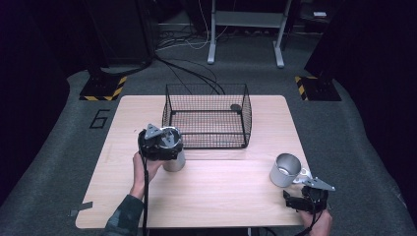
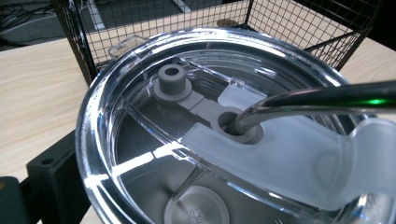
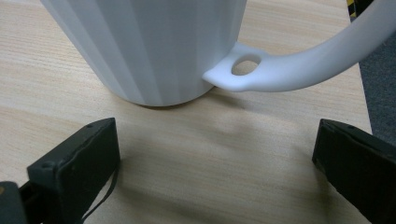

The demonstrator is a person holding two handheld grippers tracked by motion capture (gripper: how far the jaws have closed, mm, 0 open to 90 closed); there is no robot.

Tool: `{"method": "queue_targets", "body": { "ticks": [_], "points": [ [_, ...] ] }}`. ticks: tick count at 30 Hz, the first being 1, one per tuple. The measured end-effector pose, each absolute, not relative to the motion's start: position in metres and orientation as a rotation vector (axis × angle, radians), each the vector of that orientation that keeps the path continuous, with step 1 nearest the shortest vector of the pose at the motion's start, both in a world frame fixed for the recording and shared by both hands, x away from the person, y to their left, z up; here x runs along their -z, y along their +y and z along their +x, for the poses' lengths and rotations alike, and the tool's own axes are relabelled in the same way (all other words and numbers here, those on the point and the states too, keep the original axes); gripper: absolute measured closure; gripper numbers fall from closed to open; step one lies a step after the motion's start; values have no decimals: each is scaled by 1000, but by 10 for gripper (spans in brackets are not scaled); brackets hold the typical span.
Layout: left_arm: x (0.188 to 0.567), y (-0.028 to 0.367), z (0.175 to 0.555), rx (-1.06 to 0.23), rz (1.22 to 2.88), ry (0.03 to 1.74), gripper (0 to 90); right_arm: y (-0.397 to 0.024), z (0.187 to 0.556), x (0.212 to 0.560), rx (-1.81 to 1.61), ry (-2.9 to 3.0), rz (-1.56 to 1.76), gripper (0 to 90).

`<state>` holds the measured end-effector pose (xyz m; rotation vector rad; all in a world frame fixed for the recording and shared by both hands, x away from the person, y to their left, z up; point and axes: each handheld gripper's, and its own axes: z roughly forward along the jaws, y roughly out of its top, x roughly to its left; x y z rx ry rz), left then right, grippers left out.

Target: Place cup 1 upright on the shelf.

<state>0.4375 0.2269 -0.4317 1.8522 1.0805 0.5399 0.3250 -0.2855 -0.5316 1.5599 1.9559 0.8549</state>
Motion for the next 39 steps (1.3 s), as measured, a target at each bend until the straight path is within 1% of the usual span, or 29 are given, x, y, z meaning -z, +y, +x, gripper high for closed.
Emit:
{"method": "queue_targets", "body": {
  "ticks": [8,13,17,29,39],
  "points": [
    [432,227,433,-595,1861,1036,34,-286,325,532,-857,1953,1558,0],
    [431,231,430,-558,1849,1027,38,-286,324,532,-857,1959,1547,0],
    [430,232,426,-554,1855,1018,38,-287,324,532,-859,1960,1546,0],
    [407,235,409,-571,1875,949,38,-287,324,532,-859,1961,1551,0],
    [391,234,403,-580,1867,914,38,-287,325,532,-861,1962,1550,0]
  ]
}}
